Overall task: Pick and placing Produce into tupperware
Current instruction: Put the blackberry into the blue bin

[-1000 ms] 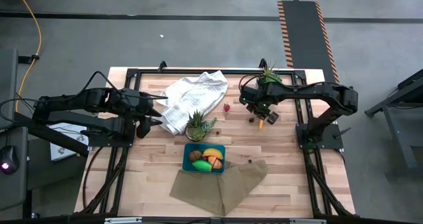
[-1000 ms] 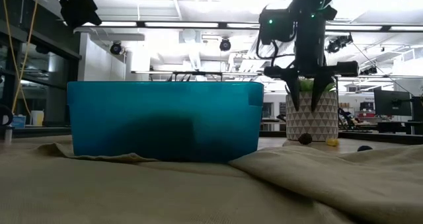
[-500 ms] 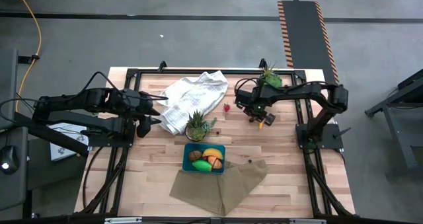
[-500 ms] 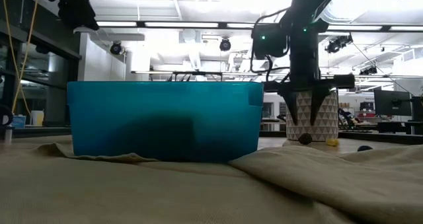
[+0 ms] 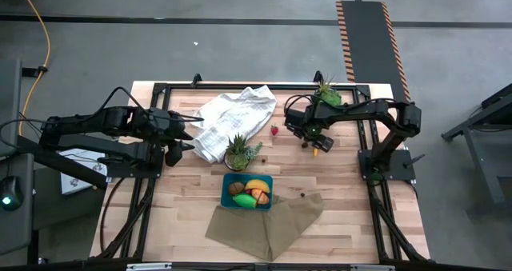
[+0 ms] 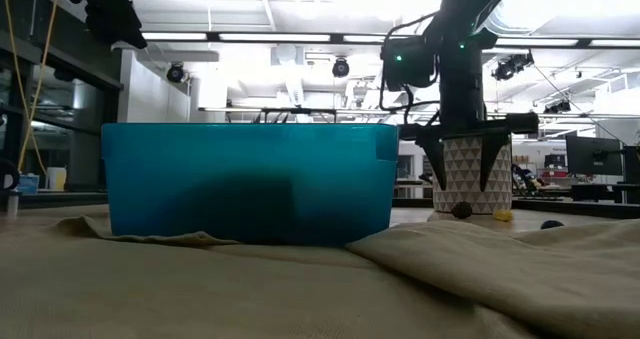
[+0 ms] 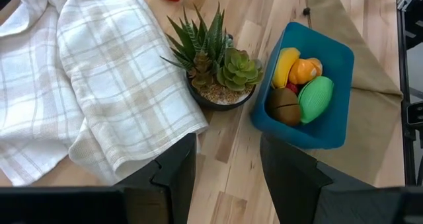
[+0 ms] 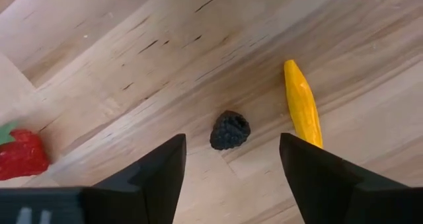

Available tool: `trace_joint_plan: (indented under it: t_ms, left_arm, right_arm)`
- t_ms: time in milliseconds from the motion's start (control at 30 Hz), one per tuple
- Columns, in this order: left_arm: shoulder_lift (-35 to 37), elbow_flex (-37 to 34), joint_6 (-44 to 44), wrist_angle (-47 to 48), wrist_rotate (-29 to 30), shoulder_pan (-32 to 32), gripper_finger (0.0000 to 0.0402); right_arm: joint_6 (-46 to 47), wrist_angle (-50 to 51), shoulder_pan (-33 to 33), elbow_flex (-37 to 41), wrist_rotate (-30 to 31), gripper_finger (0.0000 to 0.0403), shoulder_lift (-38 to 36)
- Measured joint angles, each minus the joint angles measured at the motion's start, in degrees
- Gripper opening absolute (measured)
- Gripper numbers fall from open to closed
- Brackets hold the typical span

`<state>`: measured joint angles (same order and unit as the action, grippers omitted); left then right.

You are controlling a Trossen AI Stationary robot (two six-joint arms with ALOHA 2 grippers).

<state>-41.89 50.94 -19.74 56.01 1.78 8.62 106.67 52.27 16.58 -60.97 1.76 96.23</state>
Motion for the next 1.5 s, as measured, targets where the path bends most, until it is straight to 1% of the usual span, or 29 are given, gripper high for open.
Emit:
trace_joint_plan:
  t_ms: [267,500,733,867,1400,1500]
  left_arm:
    - [0.0,0.0,-0.2,1.1,0.0,0.0,0.0156]
    - [0.1,0.0,-1.3,2.3,0.0,0.0,0.0156]
    - [0.1,0.0,-1.9,2.7,0.2,0.0,0.0156]
    - [0.1,0.0,-3.1,2.6,0.2,0.0,0.0156]
    - [0.1,0.0,-3.3,2.7,0.2,0.0,0.0156]
    - [0.1,0.0,-3.3,2.7,0.2,0.0,0.0156]
  right_arm:
    - [0.0,-0.7,-0.1,0.1,0.9,0.0227,0.7]
    - [2.9,-9.0,-1.4,5.3,0.2,0.0227,0.1]
    - [4.4,-7.4,-2.8,5.7,0.6,0.0227,0.0]
    - [4.1,-7.3,-2.5,5.7,1.0,0.0227,0.0]
    - [3.9,-7.1,-0.7,5.7,0.8,0.0226,0.1]
    - [3.9,-7.1,-0.7,5.7,0.3,0.0217,0.1]
